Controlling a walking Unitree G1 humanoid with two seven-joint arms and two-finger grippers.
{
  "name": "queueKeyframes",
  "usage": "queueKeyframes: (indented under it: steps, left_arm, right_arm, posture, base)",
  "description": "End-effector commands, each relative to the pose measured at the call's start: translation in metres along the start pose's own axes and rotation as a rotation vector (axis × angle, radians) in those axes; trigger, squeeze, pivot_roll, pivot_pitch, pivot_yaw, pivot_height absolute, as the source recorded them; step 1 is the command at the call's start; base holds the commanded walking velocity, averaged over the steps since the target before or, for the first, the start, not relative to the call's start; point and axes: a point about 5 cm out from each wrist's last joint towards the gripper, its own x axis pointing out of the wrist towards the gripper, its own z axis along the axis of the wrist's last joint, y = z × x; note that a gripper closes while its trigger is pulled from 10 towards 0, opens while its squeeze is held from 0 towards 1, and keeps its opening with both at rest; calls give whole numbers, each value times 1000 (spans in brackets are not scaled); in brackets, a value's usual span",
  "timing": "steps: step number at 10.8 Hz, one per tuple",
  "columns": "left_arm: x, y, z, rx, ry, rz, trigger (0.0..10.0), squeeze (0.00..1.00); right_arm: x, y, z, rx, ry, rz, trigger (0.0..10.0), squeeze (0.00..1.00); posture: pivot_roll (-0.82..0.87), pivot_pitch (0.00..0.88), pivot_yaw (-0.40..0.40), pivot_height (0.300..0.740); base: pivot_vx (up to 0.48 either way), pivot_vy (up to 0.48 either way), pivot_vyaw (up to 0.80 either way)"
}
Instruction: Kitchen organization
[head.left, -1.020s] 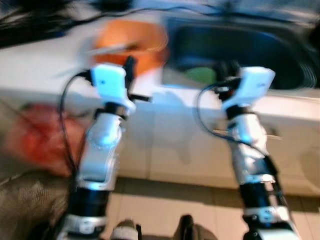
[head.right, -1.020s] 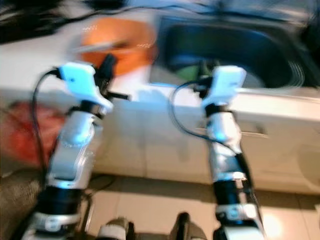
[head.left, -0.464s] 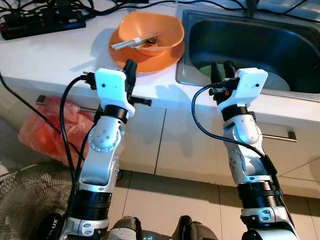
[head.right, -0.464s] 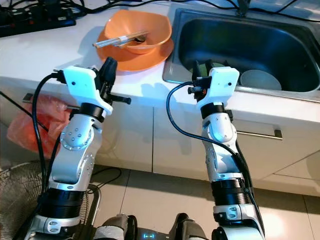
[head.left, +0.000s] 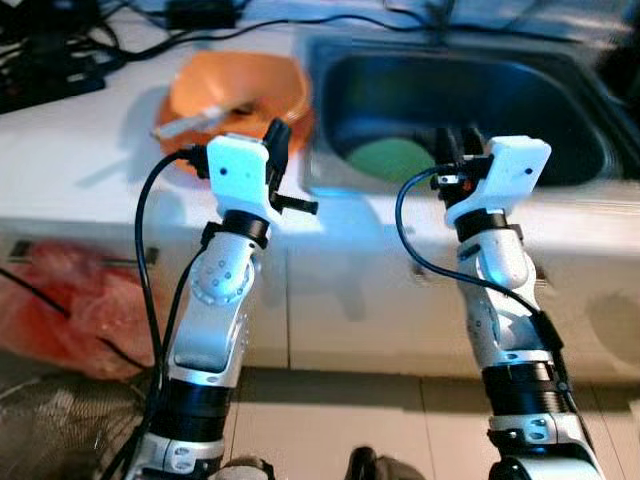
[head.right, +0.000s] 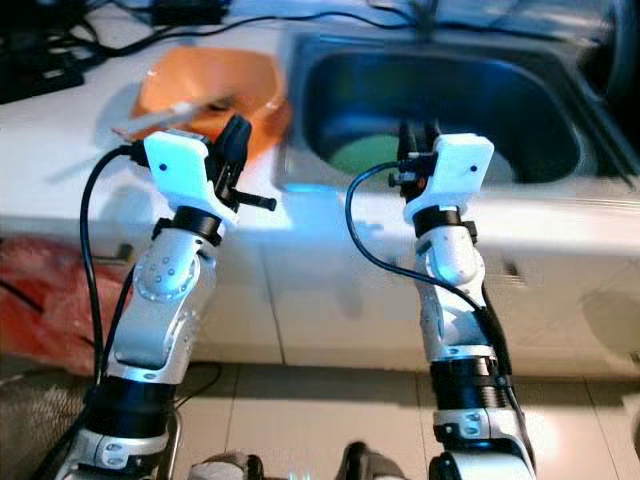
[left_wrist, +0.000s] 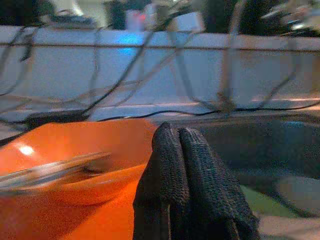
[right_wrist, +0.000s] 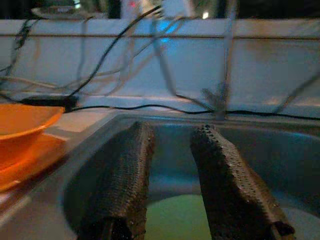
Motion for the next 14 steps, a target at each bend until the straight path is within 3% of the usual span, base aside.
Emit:
queueKeyframes:
  steps: [1,3,11,14]
  left_arm:
    - [0,3,4,11,-12,11,10000,0]
    - [0,3,5,15,-17,9,10000,0]
    - [-3,-6,11,-14,-50,-38,10000,0]
    - [-2,-12,28,55,-120,-69,10000,0]
  right_arm:
    - [0,2,0,5,-2,4,10000,0]
    - [1,2,0,7,-2,0,10000,0]
    - [0,0,0,-1,-2,-8,10000,0]
    - [1,-1,2,4,-19,-12,10000,0]
  posture:
    - [212,167,-16,740]
    - [213,174,-18,740]
    - [211,183,-22,740]
    - [212,183,-25,740]
  base:
    - [352,0,0]
    - [351,0,0]
    - [0,0,0]
    - [0,0,0]
